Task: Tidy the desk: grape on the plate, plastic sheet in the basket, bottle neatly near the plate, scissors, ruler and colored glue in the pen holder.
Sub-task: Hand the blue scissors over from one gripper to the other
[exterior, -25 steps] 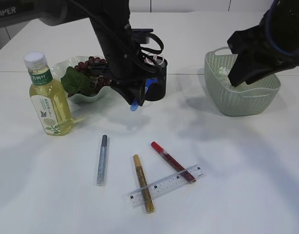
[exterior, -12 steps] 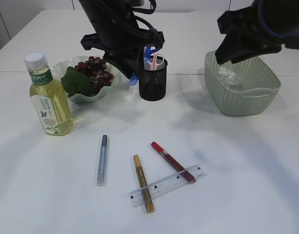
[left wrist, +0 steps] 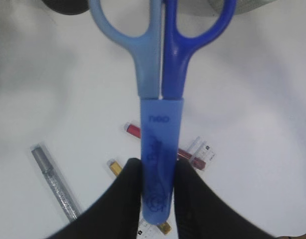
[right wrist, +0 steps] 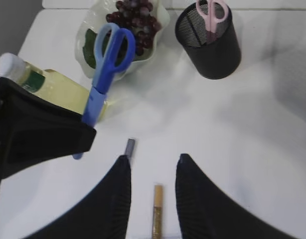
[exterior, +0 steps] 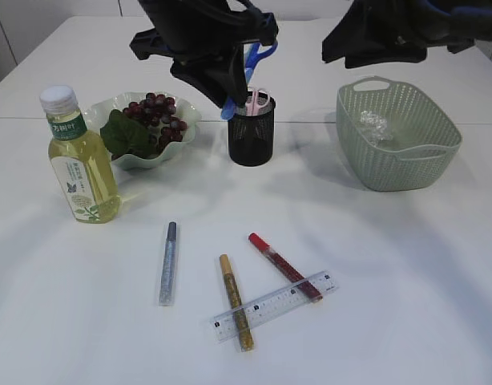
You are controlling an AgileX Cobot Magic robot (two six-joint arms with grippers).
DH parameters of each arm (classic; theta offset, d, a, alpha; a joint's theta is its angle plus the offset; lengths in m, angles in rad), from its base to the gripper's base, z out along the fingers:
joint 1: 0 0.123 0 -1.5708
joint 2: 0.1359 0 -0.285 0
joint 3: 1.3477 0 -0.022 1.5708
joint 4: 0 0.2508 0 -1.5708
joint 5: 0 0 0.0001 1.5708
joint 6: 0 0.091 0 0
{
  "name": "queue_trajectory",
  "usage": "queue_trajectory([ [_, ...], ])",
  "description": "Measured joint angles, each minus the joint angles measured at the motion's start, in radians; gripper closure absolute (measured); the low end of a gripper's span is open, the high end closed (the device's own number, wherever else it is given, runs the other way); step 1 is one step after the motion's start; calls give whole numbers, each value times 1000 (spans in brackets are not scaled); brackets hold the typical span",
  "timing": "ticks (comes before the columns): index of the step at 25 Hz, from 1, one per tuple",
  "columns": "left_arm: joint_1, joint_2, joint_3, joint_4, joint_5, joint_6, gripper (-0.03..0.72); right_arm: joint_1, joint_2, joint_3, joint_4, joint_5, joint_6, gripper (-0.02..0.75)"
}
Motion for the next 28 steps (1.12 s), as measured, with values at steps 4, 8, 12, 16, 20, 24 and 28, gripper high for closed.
queue_trajectory([
  [4,-7,-17,0,-17,2,4,540,0,0,0,91,-13,0,479],
  [8,-14,-34,0,-17,2,8,540,0,0,0,130,-49,0,479],
  [12,-14,-53,0,-21,4,12,540,0,0,0,161,-79,0,465],
  [16,-14,-64,0,-31,4,14,540,0,2,0,220,-103,0,316],
  [20,-14,-66,0,-56,4,20,540,0,29,0,284,-112,-6,214],
  [24,-14,-66,0,-71,6,24,540,0,54,0,391,-112,-106,199],
  [28,-14,-66,0,-84,6,27,540,0,54,0,477,-135,-208,198],
])
